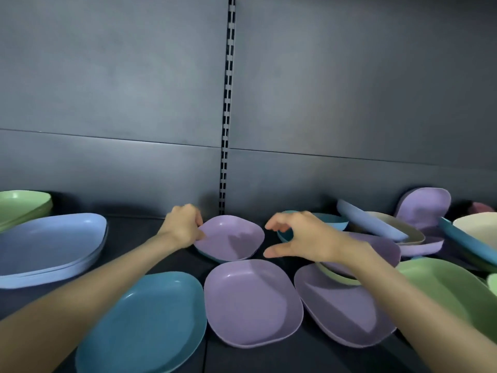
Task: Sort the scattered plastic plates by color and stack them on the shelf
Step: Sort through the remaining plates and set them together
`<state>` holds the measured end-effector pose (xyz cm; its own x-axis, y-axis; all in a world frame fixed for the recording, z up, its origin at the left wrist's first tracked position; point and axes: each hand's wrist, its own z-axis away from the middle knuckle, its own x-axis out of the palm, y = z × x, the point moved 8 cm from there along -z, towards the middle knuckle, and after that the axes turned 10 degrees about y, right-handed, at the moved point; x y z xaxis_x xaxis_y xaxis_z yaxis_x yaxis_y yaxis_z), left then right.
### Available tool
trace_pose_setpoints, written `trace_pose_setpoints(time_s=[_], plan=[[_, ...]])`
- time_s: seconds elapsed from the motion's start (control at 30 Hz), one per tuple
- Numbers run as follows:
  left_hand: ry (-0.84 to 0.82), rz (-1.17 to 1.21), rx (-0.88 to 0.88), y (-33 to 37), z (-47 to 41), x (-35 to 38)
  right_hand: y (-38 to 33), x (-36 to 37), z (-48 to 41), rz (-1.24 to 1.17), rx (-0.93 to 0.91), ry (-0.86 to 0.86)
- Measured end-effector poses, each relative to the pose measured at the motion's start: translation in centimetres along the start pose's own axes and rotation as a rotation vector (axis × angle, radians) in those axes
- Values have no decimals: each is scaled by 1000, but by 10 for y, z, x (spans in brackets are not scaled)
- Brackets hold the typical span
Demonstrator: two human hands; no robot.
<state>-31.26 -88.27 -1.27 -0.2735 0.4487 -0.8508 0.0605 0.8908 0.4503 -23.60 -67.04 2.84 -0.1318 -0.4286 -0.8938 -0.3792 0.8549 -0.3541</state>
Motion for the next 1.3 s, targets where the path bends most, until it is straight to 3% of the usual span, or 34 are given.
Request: trace_pose_setpoints(time_s=[0.3,0.6,0.8,1.03,1.3], plan=[[153,17,37,0,-2,-26,-11,28,3,-53,85,-233],[287,340,40,-10,2,-60,-16,47,3,50,61,-328],[332,397,50,-10,11,-78,-12,26,-3,-62,56,-172],[463,381,96,-2,22,-98,-12,-20,-4,57,2,68],[380,562,137,6,39,-95,-2,-54,-7,-134,108,442]])
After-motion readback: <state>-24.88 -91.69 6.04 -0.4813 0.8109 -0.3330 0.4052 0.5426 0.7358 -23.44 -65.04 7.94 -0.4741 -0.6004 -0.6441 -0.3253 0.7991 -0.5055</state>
